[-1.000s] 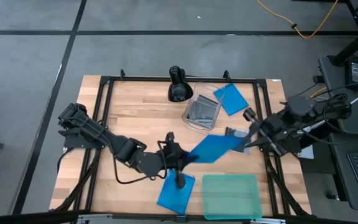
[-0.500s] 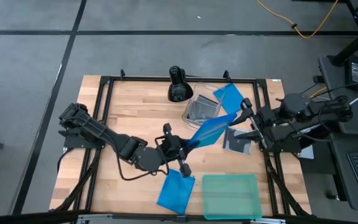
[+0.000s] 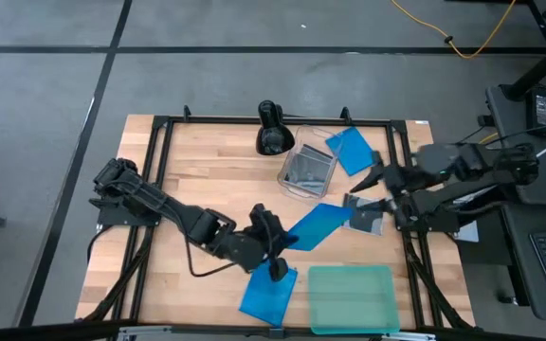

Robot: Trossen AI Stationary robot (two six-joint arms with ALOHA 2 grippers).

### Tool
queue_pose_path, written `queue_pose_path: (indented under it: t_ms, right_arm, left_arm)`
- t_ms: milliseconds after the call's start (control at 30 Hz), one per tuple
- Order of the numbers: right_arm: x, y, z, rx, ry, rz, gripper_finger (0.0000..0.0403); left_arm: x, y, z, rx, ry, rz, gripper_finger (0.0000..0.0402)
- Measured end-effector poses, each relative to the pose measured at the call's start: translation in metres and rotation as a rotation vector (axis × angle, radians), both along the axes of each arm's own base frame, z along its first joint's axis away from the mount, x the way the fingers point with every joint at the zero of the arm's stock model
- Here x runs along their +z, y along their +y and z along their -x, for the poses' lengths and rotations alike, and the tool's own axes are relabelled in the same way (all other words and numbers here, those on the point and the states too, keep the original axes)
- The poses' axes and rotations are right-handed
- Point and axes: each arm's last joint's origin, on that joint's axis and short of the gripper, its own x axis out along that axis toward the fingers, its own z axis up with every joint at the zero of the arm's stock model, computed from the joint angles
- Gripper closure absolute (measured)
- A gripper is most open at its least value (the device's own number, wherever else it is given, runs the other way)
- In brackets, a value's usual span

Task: Pick & place jewel cases by type
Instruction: Put the bottom left blue CD case into the light green bin

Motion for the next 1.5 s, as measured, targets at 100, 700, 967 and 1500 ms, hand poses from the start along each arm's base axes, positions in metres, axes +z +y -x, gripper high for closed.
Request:
queue_pose_path:
  t_ms: [100,700,967,1500]
  right_arm:
    - [-0.003,0.003,-0.013,0.018,0.081,0.035,0.0190]
    - [-0.009,0.013,-0.040,0.130,0.143,0.065,0.0321]
    - [-0.007,0.013,-0.040,0.146,0.138,0.043,0.0350]
    - [-0.006,0.008,-0.006,0.034,0.282,-0.179,0.0350]
  left_arm:
    - [-0.004,0.009,-0.008,-0.026,0.014,0.018,0.0393]
    - [-0.006,0.027,-0.023,-0.093,0.009,0.038,0.0386]
    - [-0.001,0.024,-0.018,-0.132,0.016,0.073,0.0378]
    - [0.012,0.015,0.072,-0.068,0.410,0.118,0.0343]
